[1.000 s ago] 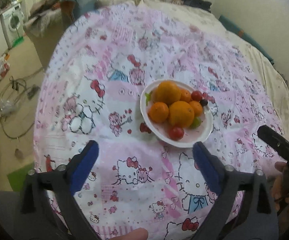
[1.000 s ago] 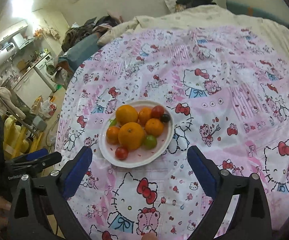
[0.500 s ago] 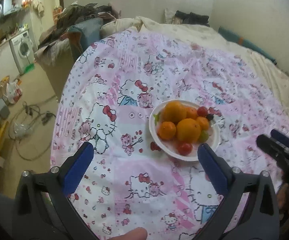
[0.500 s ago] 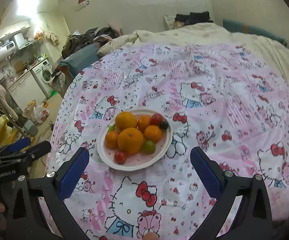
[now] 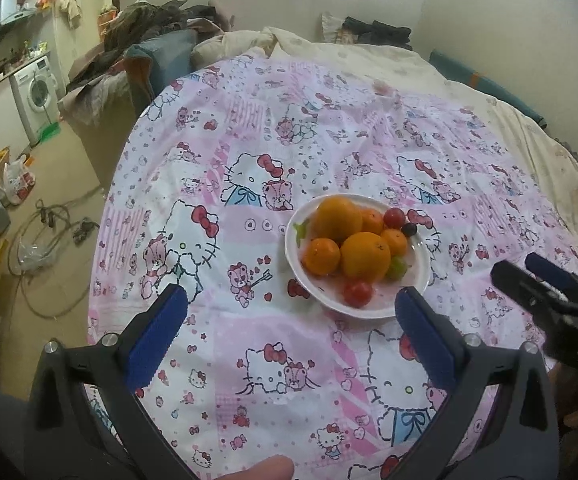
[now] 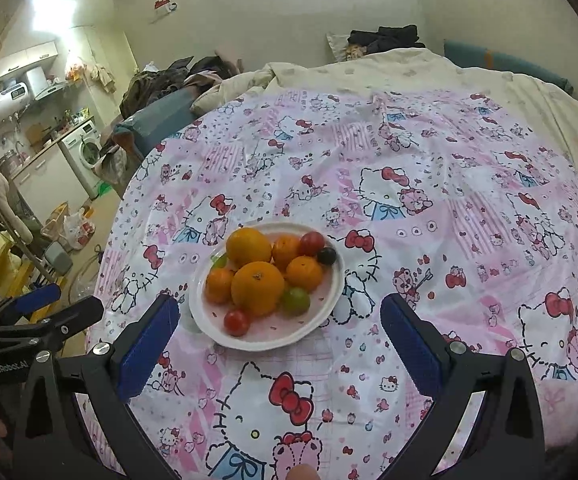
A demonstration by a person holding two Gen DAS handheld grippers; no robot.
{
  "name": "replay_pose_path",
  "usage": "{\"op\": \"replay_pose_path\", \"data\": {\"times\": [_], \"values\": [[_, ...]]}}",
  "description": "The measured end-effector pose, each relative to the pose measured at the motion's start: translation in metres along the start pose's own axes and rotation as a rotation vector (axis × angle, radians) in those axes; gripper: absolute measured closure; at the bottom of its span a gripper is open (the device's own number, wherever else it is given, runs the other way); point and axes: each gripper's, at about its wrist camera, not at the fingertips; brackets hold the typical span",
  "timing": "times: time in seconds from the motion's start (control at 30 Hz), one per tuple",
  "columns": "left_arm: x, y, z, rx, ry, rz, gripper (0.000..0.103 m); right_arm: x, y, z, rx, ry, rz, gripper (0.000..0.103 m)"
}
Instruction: Organize fruits
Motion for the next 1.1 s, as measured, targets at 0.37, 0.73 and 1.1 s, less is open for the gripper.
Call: {"op": "replay_pose_path", "data": {"times": [0.37,0.73,1.1], "values": [[0.0037,0.0003,-0.0001,-0.002,-0.008,-0.012,0.0,0.0006,-0.0022,-0.0029,-0.007,-0.015,-0.011,0.0],[0.0007,-0.0004,-0.0007,-0.008,-0.002,0.005,0.0,0.0015,-0.0026,-0.002,-0.005,-0.016,-0.007,0.0],[0.0,-0.0004,-0.0008,-0.01,-0.004,0.007,0.0,0.0023,-0.0022,-0.0016,-0.006,-0.015,-0.008,0.0]]}}
Point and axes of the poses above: each gripper's, at about its wrist camera, not at the fingertips, and z roughly against the way its jaws point, x to its right, y to its top
